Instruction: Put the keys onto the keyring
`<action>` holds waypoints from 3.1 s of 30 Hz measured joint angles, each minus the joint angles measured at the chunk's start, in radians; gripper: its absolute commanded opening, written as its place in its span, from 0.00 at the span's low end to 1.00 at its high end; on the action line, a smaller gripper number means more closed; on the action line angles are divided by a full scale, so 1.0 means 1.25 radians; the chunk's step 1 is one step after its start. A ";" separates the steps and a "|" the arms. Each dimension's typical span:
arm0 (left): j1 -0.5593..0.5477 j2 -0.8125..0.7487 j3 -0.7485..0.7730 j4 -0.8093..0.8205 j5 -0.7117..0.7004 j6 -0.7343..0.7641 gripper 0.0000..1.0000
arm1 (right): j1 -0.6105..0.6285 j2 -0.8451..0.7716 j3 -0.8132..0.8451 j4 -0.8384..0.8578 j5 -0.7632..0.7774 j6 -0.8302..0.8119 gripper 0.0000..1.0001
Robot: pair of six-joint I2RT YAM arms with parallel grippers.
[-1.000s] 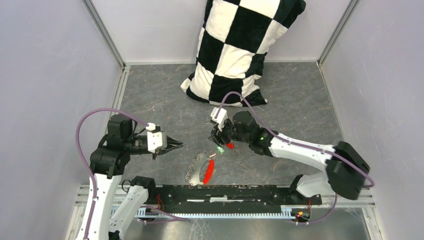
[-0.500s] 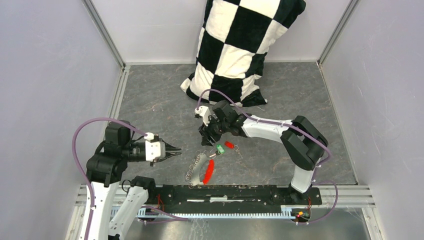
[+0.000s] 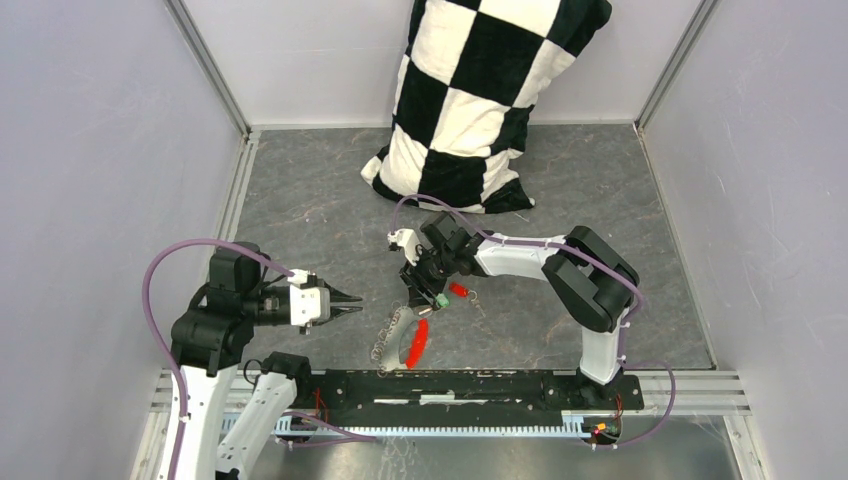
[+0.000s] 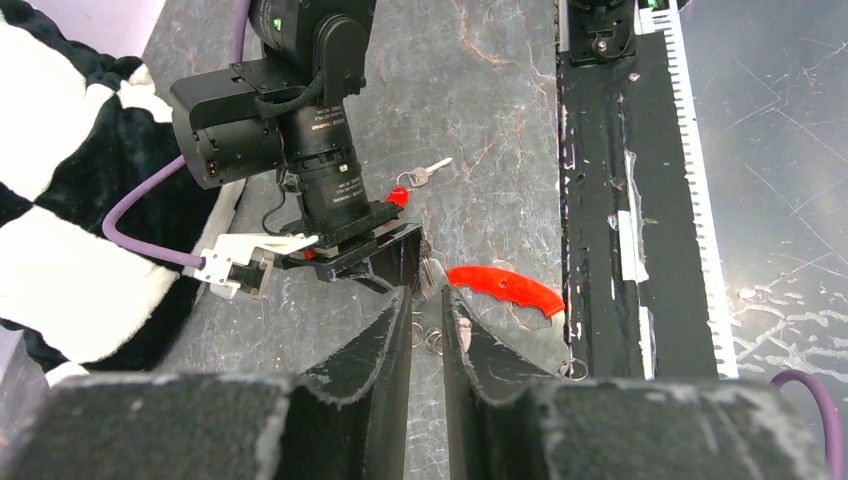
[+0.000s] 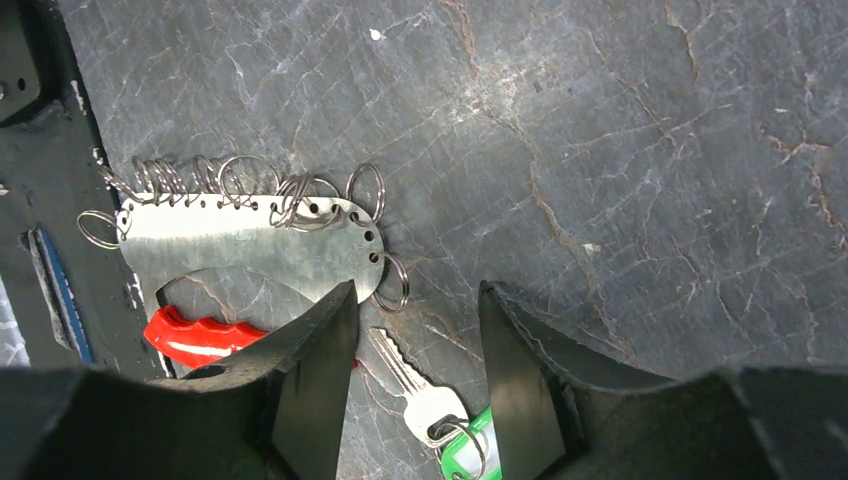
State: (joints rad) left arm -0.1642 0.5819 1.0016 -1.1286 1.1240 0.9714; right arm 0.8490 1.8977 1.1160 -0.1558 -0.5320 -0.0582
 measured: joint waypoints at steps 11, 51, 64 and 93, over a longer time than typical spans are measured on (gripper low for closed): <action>-0.001 -0.002 0.002 0.000 -0.006 0.012 0.25 | 0.000 0.004 -0.004 0.010 -0.053 0.005 0.43; -0.001 -0.007 0.006 0.352 -0.300 -0.268 0.31 | 0.088 -0.493 -0.030 0.158 -0.028 -0.296 0.00; -0.001 0.007 0.063 0.227 -0.149 -0.196 0.42 | 0.102 -0.493 0.103 0.034 -0.044 -0.396 0.00; -0.001 -0.042 0.153 0.118 0.025 -0.209 0.34 | 0.237 -0.526 0.002 0.276 -0.058 -0.235 0.00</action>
State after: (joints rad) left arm -0.1658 0.5301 1.1927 -0.9810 1.1549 0.7097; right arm 1.1458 1.2404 1.1187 0.1898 -0.6048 -0.3515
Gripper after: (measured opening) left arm 0.342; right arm 0.010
